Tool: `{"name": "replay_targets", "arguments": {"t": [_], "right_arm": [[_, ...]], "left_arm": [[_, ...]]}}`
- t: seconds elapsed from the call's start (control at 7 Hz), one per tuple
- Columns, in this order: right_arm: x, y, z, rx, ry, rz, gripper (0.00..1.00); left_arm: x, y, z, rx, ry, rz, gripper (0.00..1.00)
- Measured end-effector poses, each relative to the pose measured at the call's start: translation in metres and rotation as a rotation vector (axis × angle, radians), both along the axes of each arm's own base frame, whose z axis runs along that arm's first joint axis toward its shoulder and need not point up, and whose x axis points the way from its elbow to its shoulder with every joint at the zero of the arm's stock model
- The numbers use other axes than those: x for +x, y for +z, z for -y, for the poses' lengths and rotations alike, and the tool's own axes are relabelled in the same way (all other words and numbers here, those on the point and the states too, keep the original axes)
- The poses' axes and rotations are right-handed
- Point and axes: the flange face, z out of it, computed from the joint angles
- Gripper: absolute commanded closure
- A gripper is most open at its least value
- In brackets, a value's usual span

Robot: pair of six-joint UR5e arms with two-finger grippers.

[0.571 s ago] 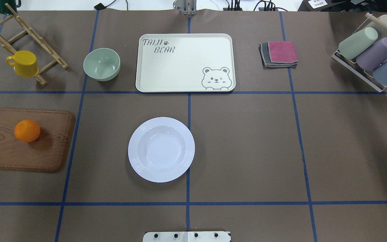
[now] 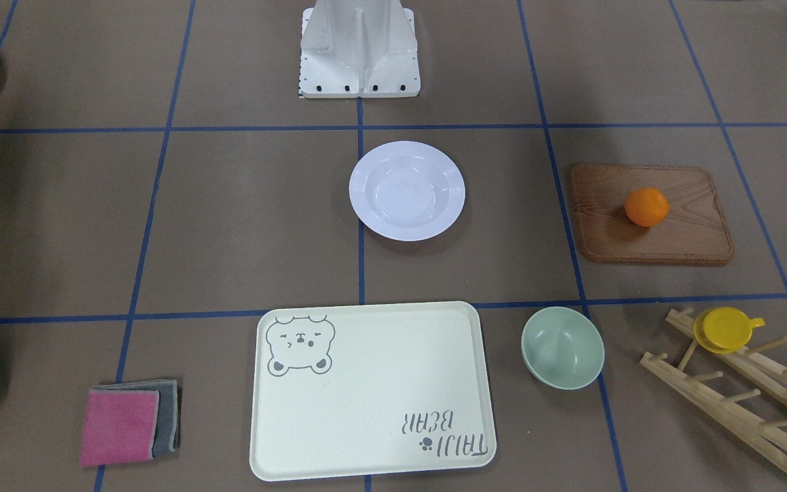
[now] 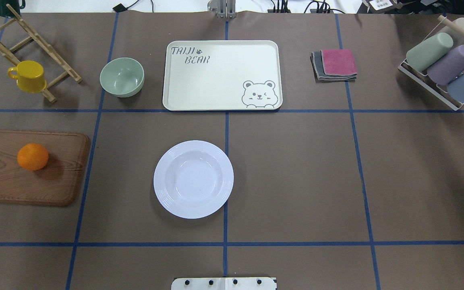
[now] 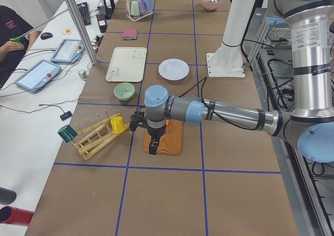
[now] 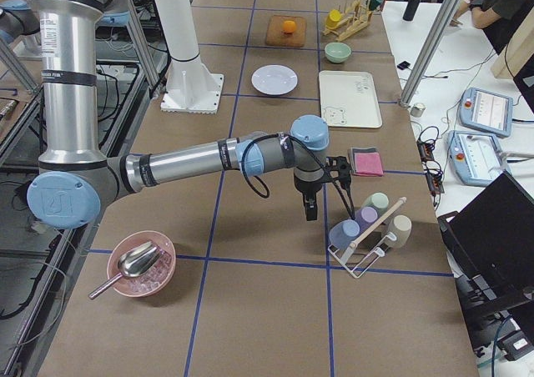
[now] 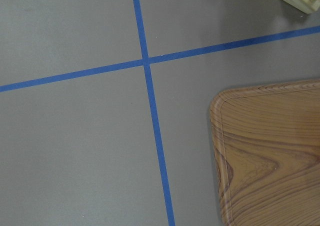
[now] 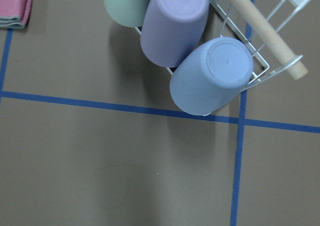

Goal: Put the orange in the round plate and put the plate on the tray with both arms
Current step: 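Move both arms out from rest toward the table, then grasp the orange with the left gripper while the right approaches the plate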

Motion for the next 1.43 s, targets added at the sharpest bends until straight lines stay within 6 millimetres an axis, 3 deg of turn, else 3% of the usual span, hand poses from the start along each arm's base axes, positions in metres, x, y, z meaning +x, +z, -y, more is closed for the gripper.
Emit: {"name": "replay_targets", "arguments": {"t": [0.29, 0.43, 0.86, 1.43], "right_arm": [[-0.06, -0.075, 0.02, -0.067, -0.007, 0.143, 0.0], [-0.09, -0.1, 0.022, -0.041, -0.032, 0.186, 0.0], [-0.181, -0.136, -0.002, -0.045, -0.069, 0.32, 0.0], [-0.303, -0.17, -0.075, -0.127, 0.021, 0.533, 0.01]], "left_arm": [[0.016, -0.026, 0.017, -0.04, -0.062, -0.068, 0.02], [0.034, -0.037, 0.025, -0.057, -0.062, -0.092, 0.02], [0.083, -0.053, 0.031, -0.102, -0.093, -0.124, 0.01], [0.154, -0.06, 0.023, -0.141, -0.159, -0.134, 0.01]]}}
